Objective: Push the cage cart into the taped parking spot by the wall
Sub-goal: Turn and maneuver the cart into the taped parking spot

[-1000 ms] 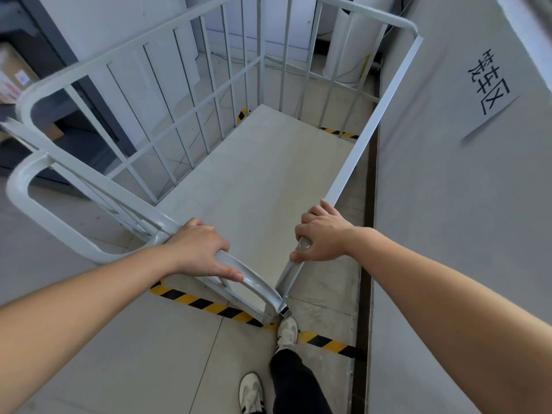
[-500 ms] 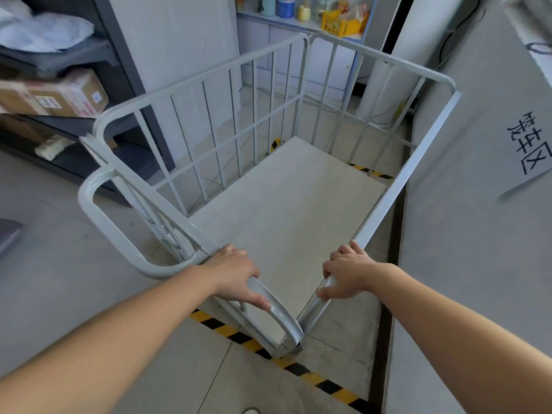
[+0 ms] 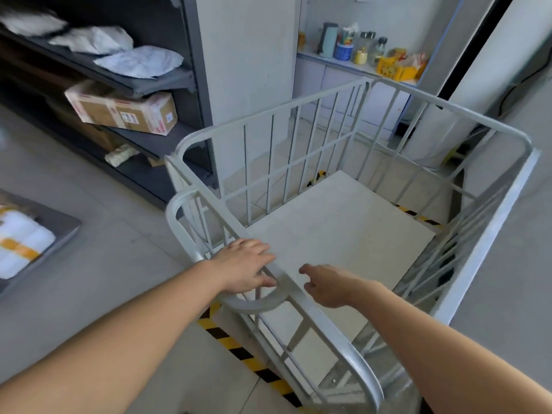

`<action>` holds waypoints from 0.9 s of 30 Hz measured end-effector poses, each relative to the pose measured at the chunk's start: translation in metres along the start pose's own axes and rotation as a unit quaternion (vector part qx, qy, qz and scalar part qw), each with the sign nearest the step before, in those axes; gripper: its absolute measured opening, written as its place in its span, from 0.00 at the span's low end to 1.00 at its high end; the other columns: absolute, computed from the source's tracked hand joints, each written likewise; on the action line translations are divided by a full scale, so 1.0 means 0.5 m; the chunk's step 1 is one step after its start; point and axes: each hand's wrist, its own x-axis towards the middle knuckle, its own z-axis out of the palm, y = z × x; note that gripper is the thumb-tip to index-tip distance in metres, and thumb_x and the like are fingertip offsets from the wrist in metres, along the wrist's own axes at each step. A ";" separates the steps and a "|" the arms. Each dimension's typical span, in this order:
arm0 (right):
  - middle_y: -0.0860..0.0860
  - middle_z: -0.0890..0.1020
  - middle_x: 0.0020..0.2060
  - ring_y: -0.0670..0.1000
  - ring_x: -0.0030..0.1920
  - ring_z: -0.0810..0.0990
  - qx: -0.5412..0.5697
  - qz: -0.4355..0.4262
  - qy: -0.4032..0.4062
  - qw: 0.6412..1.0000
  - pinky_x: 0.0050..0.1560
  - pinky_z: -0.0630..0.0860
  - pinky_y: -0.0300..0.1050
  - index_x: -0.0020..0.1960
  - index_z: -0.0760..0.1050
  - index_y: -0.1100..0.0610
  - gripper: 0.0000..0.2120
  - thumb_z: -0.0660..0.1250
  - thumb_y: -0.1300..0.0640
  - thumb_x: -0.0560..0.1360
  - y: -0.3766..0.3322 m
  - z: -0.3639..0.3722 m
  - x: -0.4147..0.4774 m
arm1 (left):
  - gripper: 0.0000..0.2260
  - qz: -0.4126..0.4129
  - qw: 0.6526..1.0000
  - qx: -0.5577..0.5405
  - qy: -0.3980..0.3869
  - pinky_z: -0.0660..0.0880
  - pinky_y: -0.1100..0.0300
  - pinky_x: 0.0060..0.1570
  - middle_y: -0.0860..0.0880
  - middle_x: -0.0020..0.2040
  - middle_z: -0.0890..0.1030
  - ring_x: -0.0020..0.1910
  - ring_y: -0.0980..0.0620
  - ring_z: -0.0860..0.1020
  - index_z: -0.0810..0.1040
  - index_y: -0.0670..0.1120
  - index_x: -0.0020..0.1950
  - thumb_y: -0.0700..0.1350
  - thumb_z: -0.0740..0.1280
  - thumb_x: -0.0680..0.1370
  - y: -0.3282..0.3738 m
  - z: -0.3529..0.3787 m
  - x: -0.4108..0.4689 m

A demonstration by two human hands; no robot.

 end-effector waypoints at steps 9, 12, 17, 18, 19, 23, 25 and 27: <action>0.58 0.75 0.59 0.60 0.58 0.72 0.022 0.035 0.068 0.997 0.54 0.70 0.51 0.68 0.62 0.54 0.19 0.51 0.51 0.79 -0.248 -0.086 0.226 | 0.28 -0.032 0.999 0.010 -0.029 0.47 0.49 0.74 0.47 0.78 0.49 0.76 0.48 0.48 0.53 0.51 0.76 0.60 0.52 0.79 -0.305 -0.040 -0.039; 0.60 0.76 0.58 0.61 0.58 0.73 0.049 0.064 0.091 0.993 0.53 0.69 0.51 0.67 0.61 0.56 0.19 0.51 0.50 0.79 -0.289 -0.090 0.280 | 0.27 -0.036 0.999 0.007 -0.031 0.47 0.50 0.74 0.46 0.78 0.50 0.76 0.48 0.48 0.54 0.49 0.76 0.58 0.53 0.80 -0.384 -0.044 -0.047; 0.60 0.75 0.58 0.61 0.57 0.74 0.114 0.115 0.118 0.980 0.50 0.68 0.49 0.58 0.66 0.61 0.16 0.52 0.48 0.80 -0.340 -0.099 0.358 | 0.23 -0.004 1.000 -0.021 0.003 0.52 0.49 0.73 0.48 0.77 0.54 0.76 0.49 0.51 0.58 0.48 0.74 0.53 0.55 0.81 -0.462 -0.048 -0.029; 0.60 0.75 0.58 0.61 0.57 0.74 0.124 0.121 0.119 0.978 0.50 0.68 0.48 0.57 0.67 0.61 0.17 0.52 0.48 0.80 -0.350 -0.105 0.373 | 0.22 0.005 0.999 -0.030 0.017 0.54 0.49 0.72 0.47 0.77 0.56 0.75 0.48 0.53 0.59 0.47 0.74 0.51 0.55 0.81 -0.475 -0.053 -0.020; 0.60 0.76 0.57 0.61 0.56 0.74 0.130 0.123 0.119 0.977 0.49 0.67 0.48 0.57 0.67 0.61 0.17 0.51 0.48 0.80 -0.357 -0.112 0.389 | 0.20 0.010 0.999 -0.037 0.032 0.56 0.49 0.72 0.47 0.76 0.58 0.74 0.48 0.55 0.60 0.46 0.73 0.48 0.55 0.81 -0.489 -0.059 -0.011; 0.60 0.76 0.59 0.60 0.58 0.74 0.137 0.118 0.113 0.977 0.49 0.67 0.48 0.57 0.69 0.60 0.19 0.48 0.46 0.81 -0.381 -0.149 0.453 | 0.20 0.004 0.998 -0.034 0.049 0.58 0.49 0.71 0.48 0.76 0.59 0.74 0.48 0.56 0.60 0.46 0.73 0.41 0.56 0.80 -0.570 -0.084 0.037; 0.60 0.76 0.59 0.60 0.59 0.74 0.155 0.108 0.113 0.975 0.52 0.67 0.48 0.58 0.70 0.60 0.22 0.47 0.46 0.81 -0.395 -0.168 0.487 | 0.21 0.006 0.999 -0.011 0.038 0.54 0.50 0.72 0.48 0.77 0.56 0.75 0.48 0.53 0.58 0.47 0.74 0.41 0.56 0.80 -0.614 -0.089 0.068; 0.60 0.77 0.58 0.59 0.57 0.74 0.183 0.099 0.113 0.972 0.51 0.67 0.47 0.56 0.71 0.61 0.21 0.47 0.47 0.81 -0.413 -0.188 0.526 | 0.22 0.013 0.999 0.007 0.031 0.52 0.51 0.73 0.48 0.77 0.55 0.75 0.49 0.53 0.56 0.47 0.75 0.43 0.55 0.81 -0.649 -0.097 0.100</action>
